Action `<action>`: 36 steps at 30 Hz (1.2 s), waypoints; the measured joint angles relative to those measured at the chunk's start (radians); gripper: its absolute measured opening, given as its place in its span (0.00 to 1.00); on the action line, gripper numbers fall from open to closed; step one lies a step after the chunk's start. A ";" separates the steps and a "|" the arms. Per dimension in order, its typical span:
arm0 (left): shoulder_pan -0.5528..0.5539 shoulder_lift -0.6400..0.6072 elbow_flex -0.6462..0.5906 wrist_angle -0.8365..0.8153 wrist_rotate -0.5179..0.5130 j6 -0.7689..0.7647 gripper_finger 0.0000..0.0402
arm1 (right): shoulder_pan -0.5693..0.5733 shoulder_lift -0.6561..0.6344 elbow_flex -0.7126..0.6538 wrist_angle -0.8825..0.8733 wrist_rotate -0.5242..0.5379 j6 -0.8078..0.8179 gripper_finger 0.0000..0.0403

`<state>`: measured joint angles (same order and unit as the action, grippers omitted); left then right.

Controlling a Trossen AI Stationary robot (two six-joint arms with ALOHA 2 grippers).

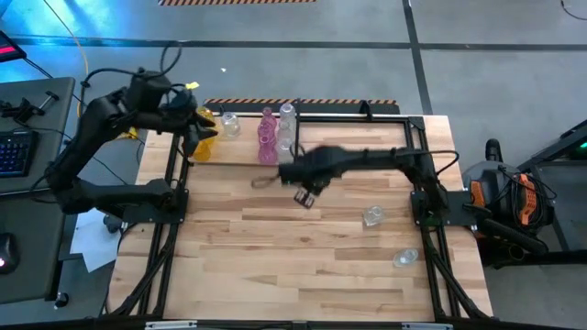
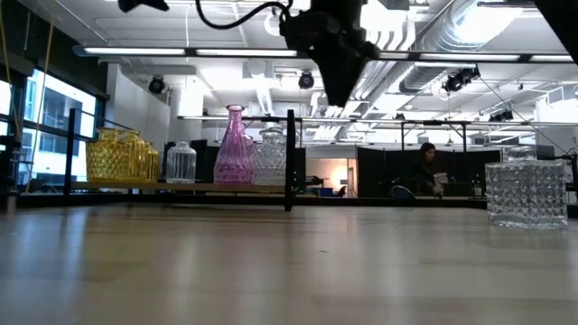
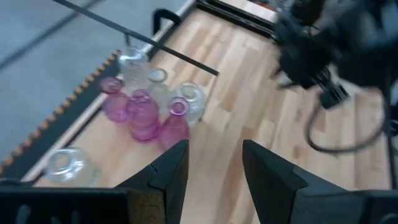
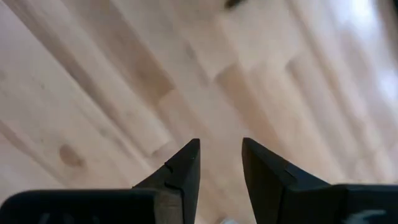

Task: Sort vases onto shelf
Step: Put the transparent vase on the shelf aligned with the left transparent vase

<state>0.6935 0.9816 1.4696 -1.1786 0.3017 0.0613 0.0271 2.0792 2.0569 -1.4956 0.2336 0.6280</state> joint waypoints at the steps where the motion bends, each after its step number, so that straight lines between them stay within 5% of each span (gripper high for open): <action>1: -0.004 -0.014 0.000 -0.001 -0.023 -0.002 0.35 | 0.029 0.000 -0.024 0.000 0.005 0.056 0.24; 13: -0.004 -0.059 0.000 -0.008 -0.104 0.011 0.35 | 0.266 -0.064 -0.227 -0.076 0.044 0.592 0.24; 21: -0.004 -0.055 0.000 -0.029 -0.103 0.028 0.35 | 0.271 -0.359 -0.558 -0.024 -0.028 0.674 0.24; 28: -0.004 -0.054 0.000 -0.053 -0.103 0.028 0.35 | 0.225 -0.638 -0.869 0.182 -0.224 0.677 0.24; 36: -0.004 -0.054 0.000 -0.053 -0.103 0.028 0.35 | 0.193 -0.735 -1.006 0.258 -0.204 0.702 0.24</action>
<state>0.6899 0.9272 1.4696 -1.2316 0.1989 0.0895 0.2202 1.3446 1.0504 -1.2372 0.0296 1.3298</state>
